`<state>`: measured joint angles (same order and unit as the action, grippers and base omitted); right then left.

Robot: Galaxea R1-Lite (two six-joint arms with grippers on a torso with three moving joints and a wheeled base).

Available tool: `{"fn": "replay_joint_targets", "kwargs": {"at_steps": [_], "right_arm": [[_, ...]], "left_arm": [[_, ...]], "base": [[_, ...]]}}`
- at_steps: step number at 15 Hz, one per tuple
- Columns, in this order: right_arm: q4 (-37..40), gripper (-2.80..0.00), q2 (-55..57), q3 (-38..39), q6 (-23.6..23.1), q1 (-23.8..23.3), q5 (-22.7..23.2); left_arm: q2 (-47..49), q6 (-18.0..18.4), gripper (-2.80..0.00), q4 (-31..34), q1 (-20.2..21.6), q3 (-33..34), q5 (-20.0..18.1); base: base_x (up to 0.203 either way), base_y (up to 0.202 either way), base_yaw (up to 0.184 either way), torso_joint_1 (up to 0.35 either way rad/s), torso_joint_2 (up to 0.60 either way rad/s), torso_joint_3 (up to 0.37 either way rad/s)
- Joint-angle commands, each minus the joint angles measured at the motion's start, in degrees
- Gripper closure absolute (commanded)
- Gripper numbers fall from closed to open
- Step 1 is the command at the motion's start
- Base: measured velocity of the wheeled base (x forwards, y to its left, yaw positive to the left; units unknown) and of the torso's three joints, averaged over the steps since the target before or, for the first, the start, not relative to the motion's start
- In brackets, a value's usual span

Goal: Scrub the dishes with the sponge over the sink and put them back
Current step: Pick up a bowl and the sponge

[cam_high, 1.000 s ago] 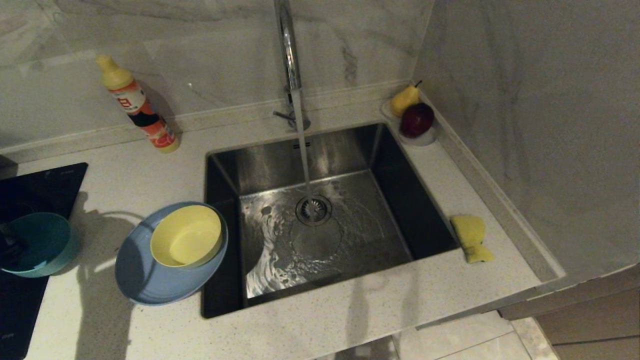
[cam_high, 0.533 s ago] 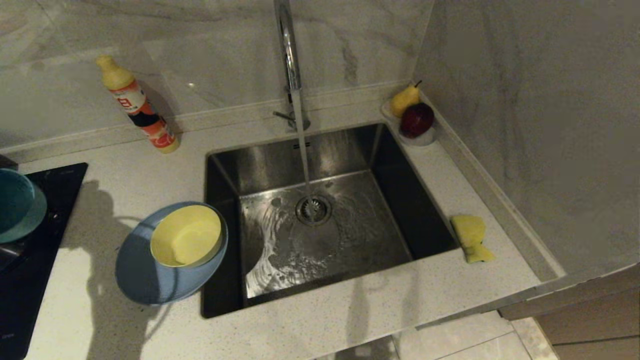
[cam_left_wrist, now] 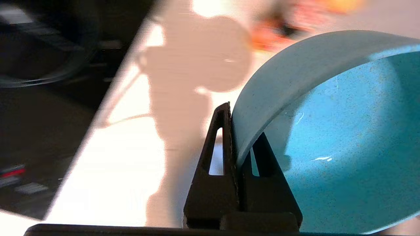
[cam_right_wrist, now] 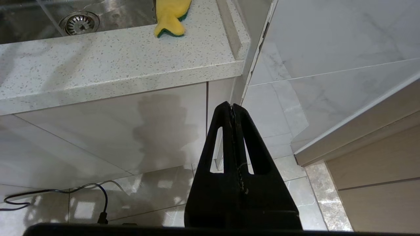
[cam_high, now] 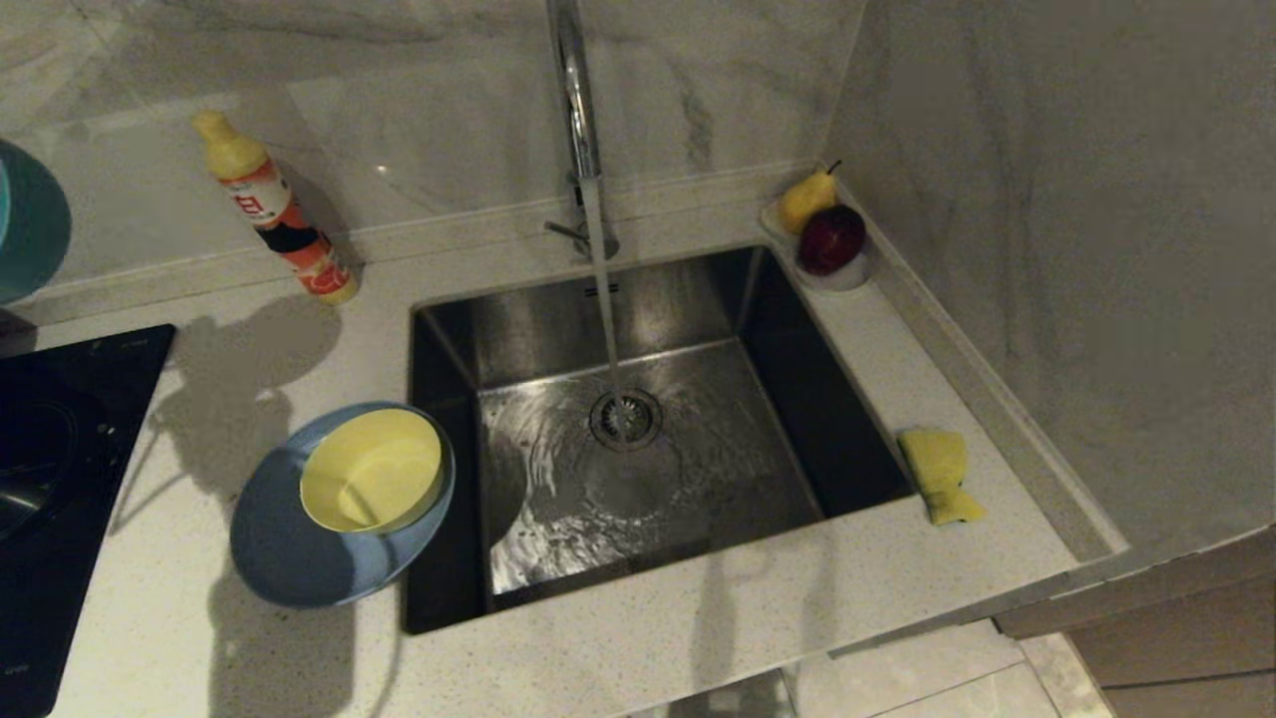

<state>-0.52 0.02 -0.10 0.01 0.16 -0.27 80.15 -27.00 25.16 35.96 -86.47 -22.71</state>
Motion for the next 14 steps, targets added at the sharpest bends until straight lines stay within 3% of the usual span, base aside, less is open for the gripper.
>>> {"fn": "replay_joint_targets", "kwargs": {"at_steps": [1,6,14], "right_arm": [[0.0,0.0,-0.1,0.0,0.0,0.0,0.0],[0.0,0.0,0.0,0.0,0.0,0.0,0.0],[0.0,0.0,-0.1,0.0,0.0,0.0,0.0]], "left_arm": [[0.2,-1.6,0.0,2.5,-7.5,-4.7,-0.2],[6.0,-4.5,0.0,12.6,-23.7,-13.1,1.1],[17.4,-13.7,0.0,13.4,-43.6,-14.5,14.6]], "base": [[0.0,0.0,0.0,0.0,0.0,0.0],[0.0,0.0,0.0,0.0,0.0,0.0],[0.0,0.0,0.0,0.0,0.0,0.0]]}}
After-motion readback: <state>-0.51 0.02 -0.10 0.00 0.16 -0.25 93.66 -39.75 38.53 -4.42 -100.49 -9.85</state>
